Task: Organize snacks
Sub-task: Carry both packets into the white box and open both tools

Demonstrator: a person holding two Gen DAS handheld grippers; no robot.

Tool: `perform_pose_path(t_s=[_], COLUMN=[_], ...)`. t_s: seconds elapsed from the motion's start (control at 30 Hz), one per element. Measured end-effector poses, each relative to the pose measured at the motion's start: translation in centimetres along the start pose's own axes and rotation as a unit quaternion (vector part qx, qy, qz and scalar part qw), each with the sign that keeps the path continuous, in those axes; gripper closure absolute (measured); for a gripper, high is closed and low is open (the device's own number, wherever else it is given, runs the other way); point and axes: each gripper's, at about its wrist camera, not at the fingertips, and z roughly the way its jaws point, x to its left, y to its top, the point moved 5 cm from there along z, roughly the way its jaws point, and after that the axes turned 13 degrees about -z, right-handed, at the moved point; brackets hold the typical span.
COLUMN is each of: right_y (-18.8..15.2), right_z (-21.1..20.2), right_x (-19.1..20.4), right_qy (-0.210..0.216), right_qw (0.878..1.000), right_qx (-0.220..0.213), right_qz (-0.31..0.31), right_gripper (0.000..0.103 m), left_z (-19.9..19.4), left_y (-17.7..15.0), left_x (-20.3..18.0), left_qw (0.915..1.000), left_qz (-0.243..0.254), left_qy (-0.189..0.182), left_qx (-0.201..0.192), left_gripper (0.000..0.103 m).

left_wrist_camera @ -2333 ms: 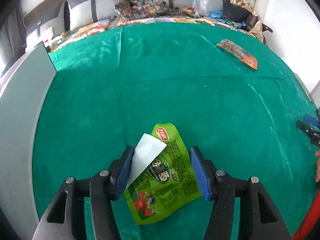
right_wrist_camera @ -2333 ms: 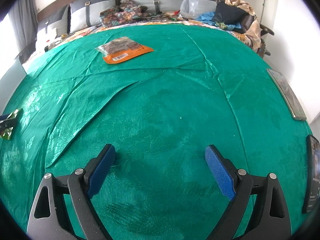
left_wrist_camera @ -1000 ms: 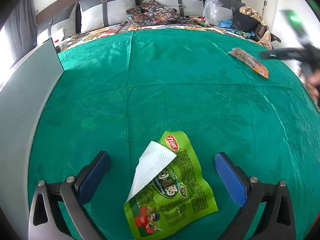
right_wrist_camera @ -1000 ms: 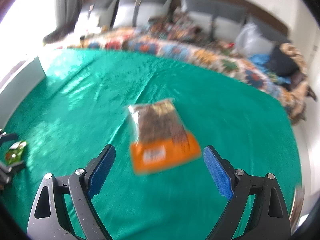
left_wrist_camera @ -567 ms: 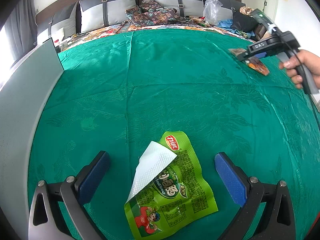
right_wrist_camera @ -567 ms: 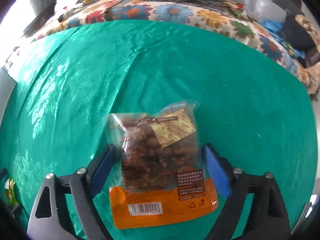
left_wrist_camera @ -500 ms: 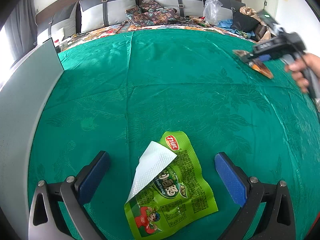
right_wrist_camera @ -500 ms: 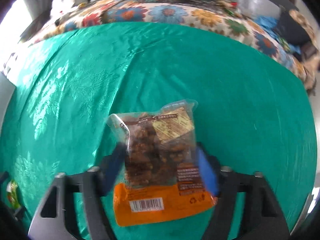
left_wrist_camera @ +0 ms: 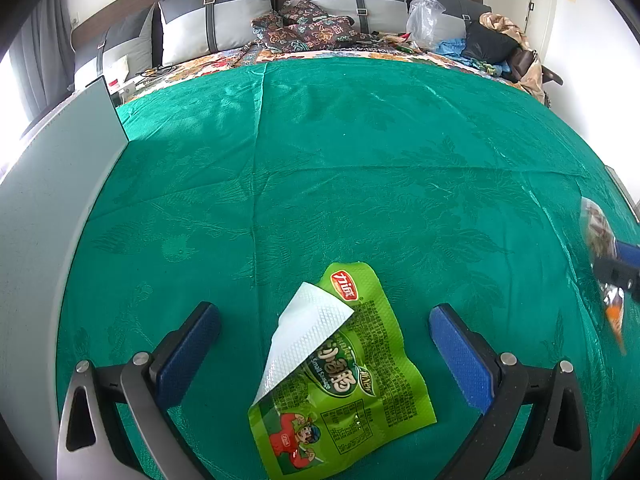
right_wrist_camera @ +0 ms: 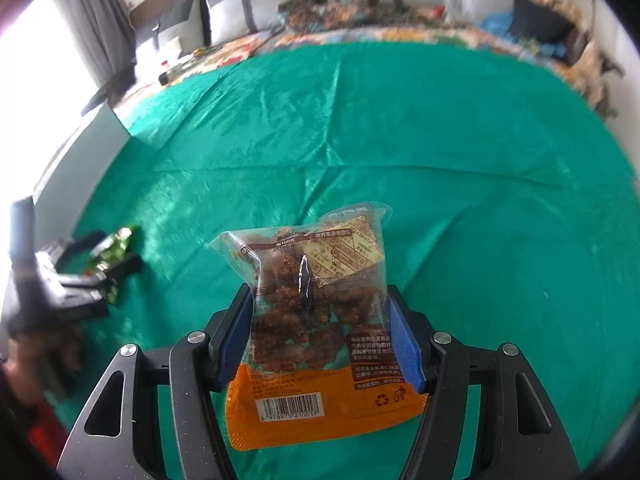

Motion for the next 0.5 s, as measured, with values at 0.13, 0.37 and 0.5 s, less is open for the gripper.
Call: perform_pose_path(t_s=[0.13, 0.37, 0.5], right_y=[-0.7, -0.9, -1.1], right_z=[0.2, 1.3, 1.2], right_x=[1.3, 1.0, 1.2], right_qy=[-0.041, -0.058, -0.065], right_qw=[0.999, 0.998, 0.997], right_qx=[-0.018, -0.018, -0.016], right_qz=[-0.02, -0.025, -0.031], right_gripper=[0.036, 0.031, 0.029], left_z=[0.0, 0.0, 0.0], left_y=[0.0, 0.0, 0.0], left_x=[0.0, 0.0, 0.0], left_qw=[1.0, 1.0, 1.0], left_qz=[0.0, 0.0, 0.0], left_qy=[0.0, 0.0, 0.0], left_qx=[0.0, 0.0, 0.0], left_gripper=[0.0, 0.0, 0.0])
